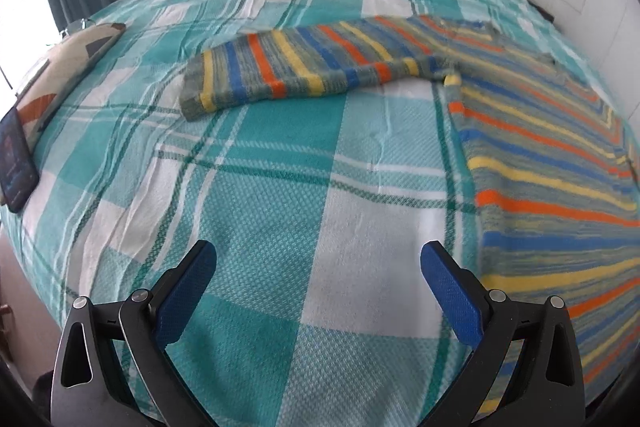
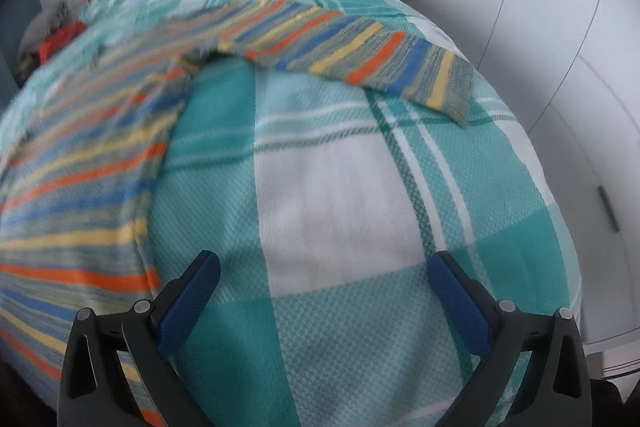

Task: Fold small clothes

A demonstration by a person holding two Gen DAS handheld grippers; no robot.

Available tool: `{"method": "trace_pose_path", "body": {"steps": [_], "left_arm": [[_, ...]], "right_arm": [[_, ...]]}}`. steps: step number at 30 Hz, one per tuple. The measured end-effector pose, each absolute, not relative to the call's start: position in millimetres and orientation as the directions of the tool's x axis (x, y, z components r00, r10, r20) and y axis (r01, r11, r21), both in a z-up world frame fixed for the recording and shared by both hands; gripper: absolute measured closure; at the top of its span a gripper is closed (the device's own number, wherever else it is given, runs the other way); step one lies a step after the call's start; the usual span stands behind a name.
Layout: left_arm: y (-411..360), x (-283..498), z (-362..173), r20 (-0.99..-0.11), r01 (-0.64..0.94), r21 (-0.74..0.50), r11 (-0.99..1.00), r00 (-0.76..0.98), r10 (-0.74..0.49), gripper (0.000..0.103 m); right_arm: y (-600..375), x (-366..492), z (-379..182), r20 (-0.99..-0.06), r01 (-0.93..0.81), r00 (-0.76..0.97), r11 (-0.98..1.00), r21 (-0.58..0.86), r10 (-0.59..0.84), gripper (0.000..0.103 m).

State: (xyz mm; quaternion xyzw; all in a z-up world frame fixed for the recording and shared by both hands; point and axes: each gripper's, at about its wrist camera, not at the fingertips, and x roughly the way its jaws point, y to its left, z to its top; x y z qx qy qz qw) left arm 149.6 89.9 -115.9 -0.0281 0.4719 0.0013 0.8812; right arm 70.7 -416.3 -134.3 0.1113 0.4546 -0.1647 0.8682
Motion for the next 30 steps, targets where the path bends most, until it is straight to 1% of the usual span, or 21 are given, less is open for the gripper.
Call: {"method": "trace_pose_path", "body": {"steps": [2, 3, 6, 7, 8, 10, 12, 15, 16, 17, 18, 19, 22, 24, 25, 26, 28, 30], "left_arm": [[95.3, 144.9, -102.6, -0.816, -0.033, -0.089, 0.995, 0.575, -0.054, 0.001], [96.8, 143.1, -98.3, -0.808, -0.035, -0.104, 0.994, 0.586, -0.064, 0.001], [99.7, 136.2, -96.1, -0.78, -0.049, -0.122, 0.991, 0.622, -0.065, 0.001], [100.4, 134.5, -99.2, -0.776, -0.059, -0.119, 0.991, 0.629, -0.055, 0.001], [98.8, 132.5, -103.6, -0.779, -0.071, -0.115, 0.991, 0.626, -0.045, 0.001], [101.0, 136.3, -111.1, -0.797, -0.095, -0.131, 0.987, 0.602, -0.048, 0.001], [101.3, 135.5, -111.2, -0.791, -0.113, -0.157, 0.981, 0.609, -0.056, 0.001], [98.1, 131.9, -112.9, -0.791, -0.124, -0.129, 0.984, 0.612, -0.027, 0.001], [97.8, 132.7, -114.6, -0.796, -0.123, -0.117, 0.986, 0.605, -0.019, 0.001], [96.9, 133.3, -116.5, -0.801, -0.12, -0.11, 0.987, 0.598, -0.016, 0.001], [96.3, 134.7, -118.1, -0.805, -0.115, -0.106, 0.988, 0.593, -0.018, 0.001], [94.6, 135.1, -119.5, -0.808, -0.111, -0.1, 0.989, 0.59, -0.016, 0.001], [87.1, 134.2, -122.0, -0.81, -0.096, -0.064, 0.993, 0.586, 0.005, 0.001], [82.0, 134.6, -122.6, -0.811, -0.081, -0.04, 0.996, 0.585, 0.015, 0.001], [79.4, 133.0, -122.4, -0.809, -0.072, -0.031, 0.997, 0.587, 0.017, 0.001], [77.3, 132.4, -121.6, -0.806, -0.062, -0.021, 0.998, 0.591, 0.02, 0.001], [73.8, 131.5, -119.6, -0.799, -0.046, -0.003, 0.999, 0.601, 0.025, 0.001], [70.6, 131.2, -118.4, -0.795, -0.031, 0.006, 0.999, 0.607, 0.024, 0.001]], "right_arm": [[-454.9, 63.5, -108.9, -0.763, 0.415, 0.638, 0.881, 0.229, -0.103, 0.001], [-477.9, 63.1, -98.8, -0.735, 0.429, 0.673, 0.852, 0.299, -0.081, 0.001], [-553.8, 73.1, -88.7, -0.688, 0.467, 0.726, 0.731, 0.498, 0.005, 0.001], [-576.8, 77.8, -92.3, -0.687, 0.487, 0.726, 0.683, 0.544, 0.029, 0.005], [-595.1, 82.3, -97.2, -0.693, 0.512, 0.719, 0.64, 0.573, 0.045, 0.02], [-621.8, 91.0, -111.8, -0.693, 0.538, 0.714, 0.553, 0.636, 0.103, 0.039], [-635.0, 101.5, -129.7, -0.699, 0.561, 0.693, 0.478, 0.676, 0.175, 0.039], [-635.8, 115.5, -140.7, -0.721, 0.586, 0.669, 0.467, 0.662, 0.183, 0.04], [-632.6, 120.8, -142.5, -0.727, 0.587, 0.661, 0.475, 0.656, 0.187, 0.044], [-630.7, 127.3, -144.5, -0.746, 0.598, 0.638, 0.49, 0.634, 0.188, 0.049], [-628.7, 132.5, -147.6, -0.772, 0.615, 0.608, 0.505, 0.606, 0.186, 0.052], [-626.2, 136.4, -151.1, -0.797, 0.633, 0.576, 0.52, 0.574, 0.18, 0.059], [-615.6, 153.5, -152.1, -0.86, 0.639, 0.496, 0.621, 0.454, 0.119, 0.07], [-606.8, 164.0, -147.6, -0.892, 0.619, 0.448, 0.697, 0.363, 0.067, 0.081], [-603.4, 165.5, -143.8, -0.897, 0.611, 0.439, 0.714, 0.342, 0.055, 0.097], [-601.5, 169.7, -138.0, -0.898, 0.605, 0.436, 0.723, 0.333, 0.049, 0.099], [-593.8, 174.6, -116.1, -0.901, 0.605, 0.433, 0.749, 0.27, -0.025, 0.099], [-576.1, 185.4, -78.6, -0.872, 0.569, 0.477, 0.795, 0.209, -0.113, 0.099]]}}
